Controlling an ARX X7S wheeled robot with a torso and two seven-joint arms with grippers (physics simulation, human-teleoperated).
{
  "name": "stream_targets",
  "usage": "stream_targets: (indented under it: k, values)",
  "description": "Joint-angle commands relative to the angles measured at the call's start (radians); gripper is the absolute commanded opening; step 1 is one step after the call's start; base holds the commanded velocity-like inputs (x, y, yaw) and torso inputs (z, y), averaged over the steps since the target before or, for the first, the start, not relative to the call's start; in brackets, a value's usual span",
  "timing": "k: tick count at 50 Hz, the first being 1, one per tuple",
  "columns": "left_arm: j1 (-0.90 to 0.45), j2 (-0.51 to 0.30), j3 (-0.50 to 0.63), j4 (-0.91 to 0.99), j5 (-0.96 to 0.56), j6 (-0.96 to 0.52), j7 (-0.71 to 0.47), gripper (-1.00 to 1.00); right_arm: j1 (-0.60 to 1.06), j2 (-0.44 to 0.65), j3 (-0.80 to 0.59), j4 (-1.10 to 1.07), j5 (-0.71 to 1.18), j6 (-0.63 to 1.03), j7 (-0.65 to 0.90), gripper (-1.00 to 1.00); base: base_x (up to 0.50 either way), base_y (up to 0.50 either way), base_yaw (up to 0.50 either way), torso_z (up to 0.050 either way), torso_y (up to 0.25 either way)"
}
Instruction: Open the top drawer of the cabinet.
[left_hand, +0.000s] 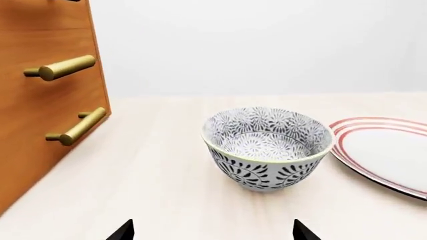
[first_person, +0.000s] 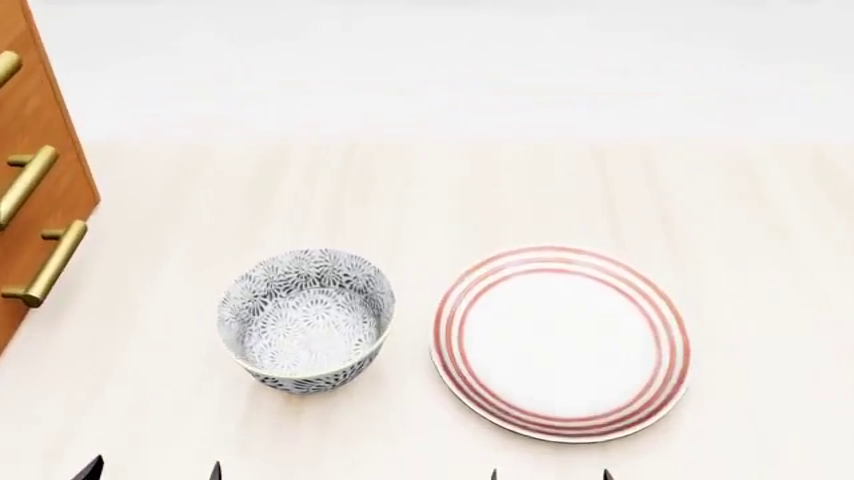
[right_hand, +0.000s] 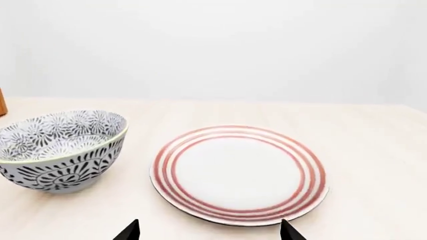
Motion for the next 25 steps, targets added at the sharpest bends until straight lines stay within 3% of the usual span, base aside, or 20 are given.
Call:
stream_targets:
  k: [1, 25]
  values:
    - [0.000, 0.011, -0.015, -0.005, 0.007, 0.009, 0.018, 1.00, 0.000, -0.013, 0.012, -0.001, -0.012, 0.000, -0.015, 1.00, 0.50, 0.00, 0.00, 0.000, 0.000]
    - [-0.001, -0.001, 0.003, -0.013, -0.009, 0.015, 0.007, 1.00, 0.000, 0.002, -0.006, 0.001, 0.003, -0.005, -0.002, 1.00, 0.50, 0.00, 0.00, 0.000, 0.001]
